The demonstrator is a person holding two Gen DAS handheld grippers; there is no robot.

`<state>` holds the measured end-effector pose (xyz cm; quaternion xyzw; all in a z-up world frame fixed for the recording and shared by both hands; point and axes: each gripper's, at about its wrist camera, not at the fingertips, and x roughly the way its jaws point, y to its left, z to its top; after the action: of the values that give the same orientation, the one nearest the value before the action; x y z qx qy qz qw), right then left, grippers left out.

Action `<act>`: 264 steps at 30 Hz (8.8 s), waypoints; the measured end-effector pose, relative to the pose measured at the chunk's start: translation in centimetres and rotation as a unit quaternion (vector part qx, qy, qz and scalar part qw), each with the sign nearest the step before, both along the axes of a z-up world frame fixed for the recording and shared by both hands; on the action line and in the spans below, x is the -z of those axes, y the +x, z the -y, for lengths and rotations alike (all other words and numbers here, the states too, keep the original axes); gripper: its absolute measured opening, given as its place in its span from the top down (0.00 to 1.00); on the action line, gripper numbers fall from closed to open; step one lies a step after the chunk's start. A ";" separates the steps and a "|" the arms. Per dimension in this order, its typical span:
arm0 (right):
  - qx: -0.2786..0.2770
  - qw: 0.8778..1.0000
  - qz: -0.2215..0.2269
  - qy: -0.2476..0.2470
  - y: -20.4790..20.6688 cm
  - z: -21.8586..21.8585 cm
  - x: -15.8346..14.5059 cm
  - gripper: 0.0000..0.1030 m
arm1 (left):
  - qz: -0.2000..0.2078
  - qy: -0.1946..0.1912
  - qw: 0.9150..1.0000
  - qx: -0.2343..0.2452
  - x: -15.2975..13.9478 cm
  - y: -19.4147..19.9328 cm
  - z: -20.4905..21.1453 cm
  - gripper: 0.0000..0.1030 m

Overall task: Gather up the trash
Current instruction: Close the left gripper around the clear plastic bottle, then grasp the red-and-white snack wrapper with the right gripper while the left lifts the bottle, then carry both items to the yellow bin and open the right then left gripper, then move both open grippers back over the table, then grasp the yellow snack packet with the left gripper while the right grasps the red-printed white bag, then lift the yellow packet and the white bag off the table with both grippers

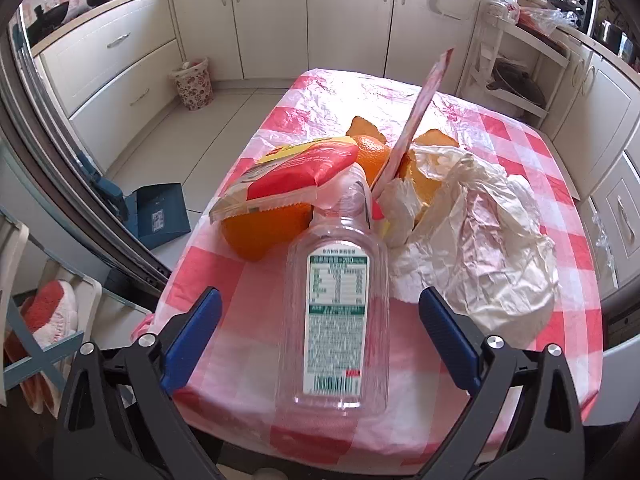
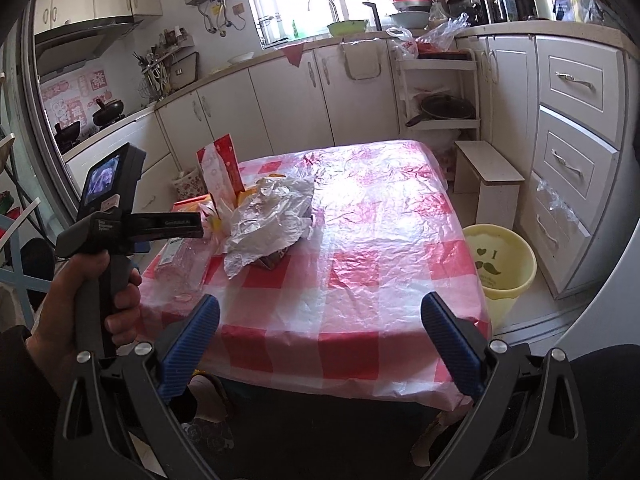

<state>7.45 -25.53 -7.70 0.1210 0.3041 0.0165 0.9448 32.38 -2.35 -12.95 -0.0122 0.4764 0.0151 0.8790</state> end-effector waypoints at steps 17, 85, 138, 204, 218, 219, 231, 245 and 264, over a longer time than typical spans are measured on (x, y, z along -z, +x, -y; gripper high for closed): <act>-0.118 0.977 -0.051 0.172 21.6 -8.4 -6.7 0.06 | -0.034 -0.087 0.995 0.027 2.2 -0.3 -2.7 0.49; 0.169 0.961 -0.099 0.195 22.2 33.1 7.9 0.97 | -0.050 -0.278 0.921 0.266 -0.6 -0.7 21.9 0.49; 0.018 0.988 0.045 0.148 18.4 12.5 -6.2 0.17 | -0.009 -0.150 0.988 -0.034 -2.5 -10.7 -5.5 0.25; -0.204 0.972 -0.086 0.084 19.8 -2.4 0.7 0.94 | -0.057 -0.244 0.968 0.012 3.4 0.8 -4.2 0.95; -0.220 0.942 0.017 0.255 19.0 1.9 -2.6 0.96 | 0.030 -0.254 0.967 0.005 -1.9 -0.8 -7.1 0.97; -0.214 0.942 0.020 0.259 19.0 2.4 -2.7 0.96 | 0.031 -0.255 0.966 0.004 -2.1 -0.8 -7.3 0.97; -0.167 0.949 0.035 0.264 18.6 6.1 -2.8 0.96 | 0.000 -0.262 0.965 -0.014 -0.5 -0.7 -8.6 0.98; -0.117 0.954 0.029 0.276 18.1 9.3 -2.2 0.96 | -0.076 -0.206 0.976 0.005 3.1 -0.1 -7.1 0.50; -0.123 0.956 0.020 0.266 18.1 9.2 -2.0 0.96 | -0.038 -0.067 0.996 0.049 2.8 -0.8 -2.1 0.99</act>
<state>25.55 -34.76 -5.65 0.3291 0.2828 0.2156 0.8748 31.55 -0.23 -15.80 -0.0469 0.5093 -0.0596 0.8572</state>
